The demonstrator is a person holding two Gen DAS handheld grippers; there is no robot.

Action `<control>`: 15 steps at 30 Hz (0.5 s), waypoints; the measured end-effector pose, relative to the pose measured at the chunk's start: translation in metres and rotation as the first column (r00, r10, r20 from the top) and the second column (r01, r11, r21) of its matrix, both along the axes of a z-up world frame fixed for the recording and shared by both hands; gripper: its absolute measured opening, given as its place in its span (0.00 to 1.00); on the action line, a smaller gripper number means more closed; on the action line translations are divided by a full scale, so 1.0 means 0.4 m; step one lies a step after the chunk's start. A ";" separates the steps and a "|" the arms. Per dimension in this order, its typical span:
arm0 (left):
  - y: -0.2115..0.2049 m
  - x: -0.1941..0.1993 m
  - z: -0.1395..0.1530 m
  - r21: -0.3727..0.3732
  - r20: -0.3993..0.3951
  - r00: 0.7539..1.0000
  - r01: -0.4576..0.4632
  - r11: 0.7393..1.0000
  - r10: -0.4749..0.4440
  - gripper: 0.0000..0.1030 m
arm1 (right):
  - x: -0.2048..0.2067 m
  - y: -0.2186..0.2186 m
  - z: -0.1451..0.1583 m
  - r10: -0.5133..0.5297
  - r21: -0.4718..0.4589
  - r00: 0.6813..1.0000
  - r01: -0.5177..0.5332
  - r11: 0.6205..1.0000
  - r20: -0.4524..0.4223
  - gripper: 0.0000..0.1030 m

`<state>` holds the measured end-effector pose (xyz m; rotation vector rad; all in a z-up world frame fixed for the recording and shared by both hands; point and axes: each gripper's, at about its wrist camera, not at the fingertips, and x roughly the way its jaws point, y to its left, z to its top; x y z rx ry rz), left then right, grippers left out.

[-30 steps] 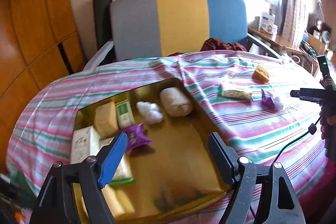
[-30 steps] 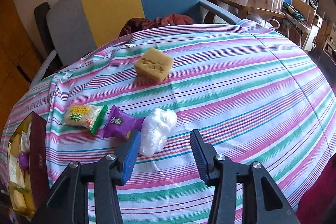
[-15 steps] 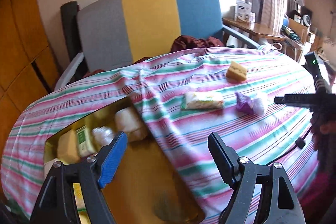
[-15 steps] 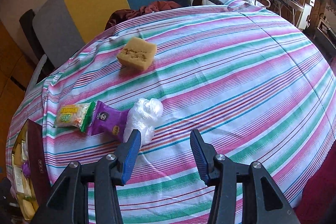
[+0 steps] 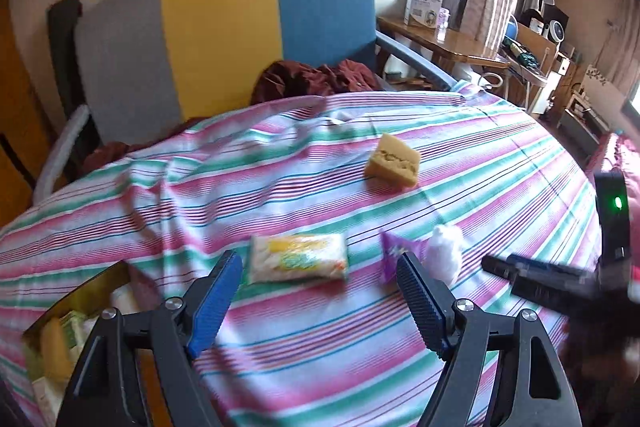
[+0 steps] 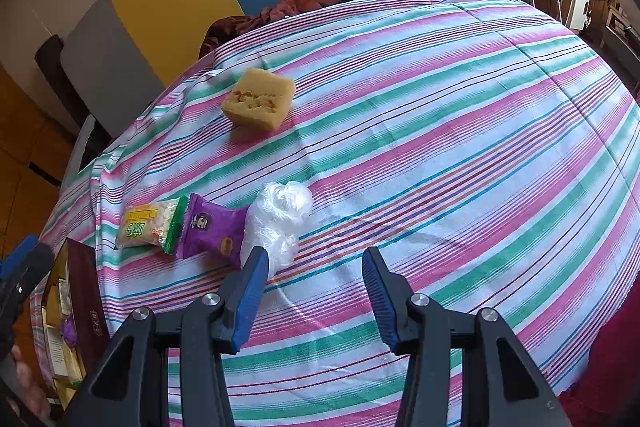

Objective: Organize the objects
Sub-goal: 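Move the left tool to the yellow sponge on the table, then grasp the yellow sponge with the left tool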

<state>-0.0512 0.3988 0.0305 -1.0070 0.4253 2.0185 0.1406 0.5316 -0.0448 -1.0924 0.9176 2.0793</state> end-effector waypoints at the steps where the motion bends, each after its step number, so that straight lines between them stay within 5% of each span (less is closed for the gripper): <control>1: 0.023 -0.007 -0.005 -0.001 0.019 1.000 0.003 1.000 -0.003 0.79 | 0.002 0.002 0.000 -0.002 -0.011 1.000 0.001 1.000 -0.008 0.48; 8: 0.268 -0.017 -0.050 -0.078 -0.035 0.986 0.163 0.984 -0.166 0.96 | 0.022 0.025 -0.007 -0.028 -0.111 0.997 0.020 0.994 -0.071 0.48; 15: 0.441 -0.041 -0.119 -0.190 -0.108 0.955 0.254 0.948 -0.278 0.98 | 0.043 0.045 -0.019 -0.060 -0.187 0.992 0.038 0.982 -0.110 0.48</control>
